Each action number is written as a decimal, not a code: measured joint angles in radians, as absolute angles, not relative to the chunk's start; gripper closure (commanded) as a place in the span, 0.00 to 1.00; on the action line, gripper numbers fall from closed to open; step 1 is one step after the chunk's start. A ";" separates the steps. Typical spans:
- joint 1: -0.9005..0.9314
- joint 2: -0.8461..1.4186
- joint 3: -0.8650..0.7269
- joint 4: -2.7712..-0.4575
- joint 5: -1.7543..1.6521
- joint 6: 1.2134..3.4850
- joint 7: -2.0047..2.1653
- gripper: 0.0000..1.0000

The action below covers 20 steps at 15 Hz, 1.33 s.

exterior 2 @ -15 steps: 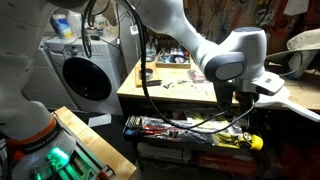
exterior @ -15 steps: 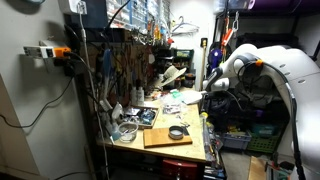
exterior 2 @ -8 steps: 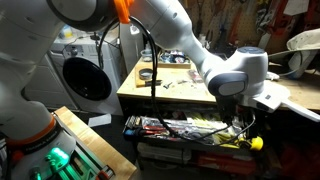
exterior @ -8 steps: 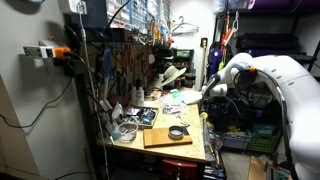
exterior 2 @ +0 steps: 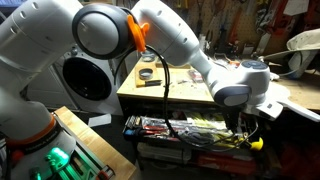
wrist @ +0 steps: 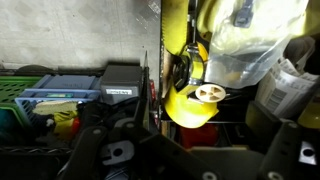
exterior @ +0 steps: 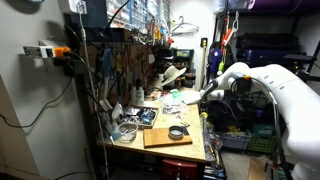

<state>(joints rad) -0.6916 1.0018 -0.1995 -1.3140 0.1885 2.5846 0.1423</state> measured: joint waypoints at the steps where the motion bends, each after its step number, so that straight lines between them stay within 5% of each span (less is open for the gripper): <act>1: -0.692 1.023 -0.197 -1.287 0.188 2.582 0.144 0.00; 13: -0.703 1.214 -0.211 -1.027 0.188 2.440 0.233 0.02; 17: -0.711 1.260 -0.211 -0.962 0.188 2.433 0.265 0.30; 20: -0.711 1.289 -0.211 -0.920 0.188 2.430 0.278 0.40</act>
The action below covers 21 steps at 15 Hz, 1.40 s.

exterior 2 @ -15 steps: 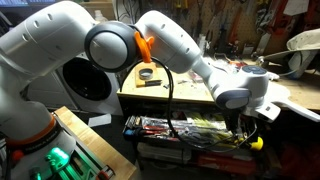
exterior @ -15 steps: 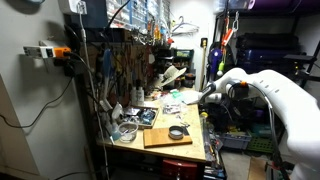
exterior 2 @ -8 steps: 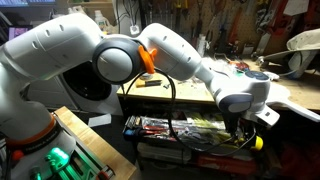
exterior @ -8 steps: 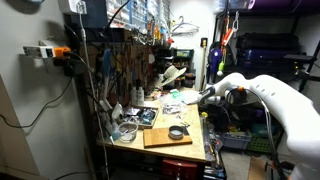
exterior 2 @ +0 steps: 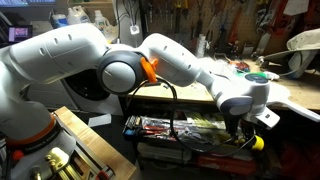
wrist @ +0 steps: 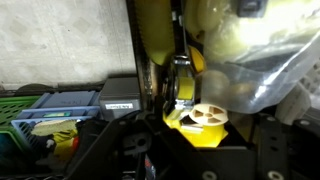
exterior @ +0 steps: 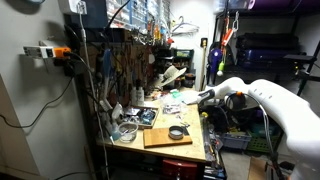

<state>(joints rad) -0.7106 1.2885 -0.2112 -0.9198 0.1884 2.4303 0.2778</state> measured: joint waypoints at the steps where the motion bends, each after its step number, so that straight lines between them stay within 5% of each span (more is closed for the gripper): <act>1: -0.710 1.295 -0.211 -0.907 0.188 2.425 0.282 0.37; 11: -0.714 1.349 -0.215 -0.808 0.183 2.332 0.291 0.14; 21: -0.733 1.349 -0.226 -0.785 0.181 2.291 0.209 0.11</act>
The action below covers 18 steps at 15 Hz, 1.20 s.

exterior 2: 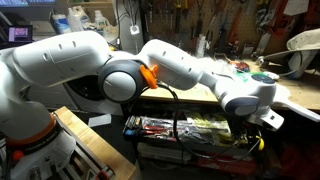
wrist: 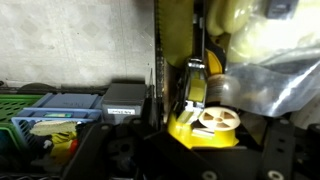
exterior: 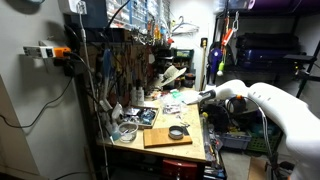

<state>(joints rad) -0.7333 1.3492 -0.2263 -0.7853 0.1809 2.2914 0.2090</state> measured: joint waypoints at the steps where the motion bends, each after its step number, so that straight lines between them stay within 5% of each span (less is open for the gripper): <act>1: -0.737 1.349 -0.226 -0.784 0.181 2.286 0.188 0.13; 18: -0.761 1.346 -0.201 -0.759 0.184 2.197 0.006 0.27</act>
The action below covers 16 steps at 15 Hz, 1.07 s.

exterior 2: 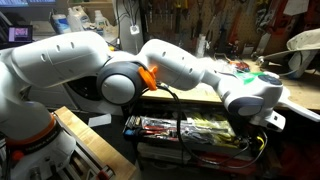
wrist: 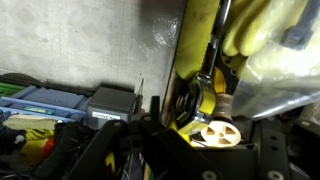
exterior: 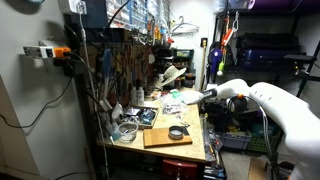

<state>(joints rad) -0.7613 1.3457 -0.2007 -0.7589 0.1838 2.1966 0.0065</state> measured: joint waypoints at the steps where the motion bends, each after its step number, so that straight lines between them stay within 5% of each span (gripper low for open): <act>1: -0.761 1.346 -0.201 -0.759 0.184 2.197 0.006 0.28; 16: -0.751 1.359 -0.188 -0.751 0.184 2.209 0.027 0.46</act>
<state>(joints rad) -0.7512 1.3589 -0.1882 -0.7512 0.1837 2.2088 0.0272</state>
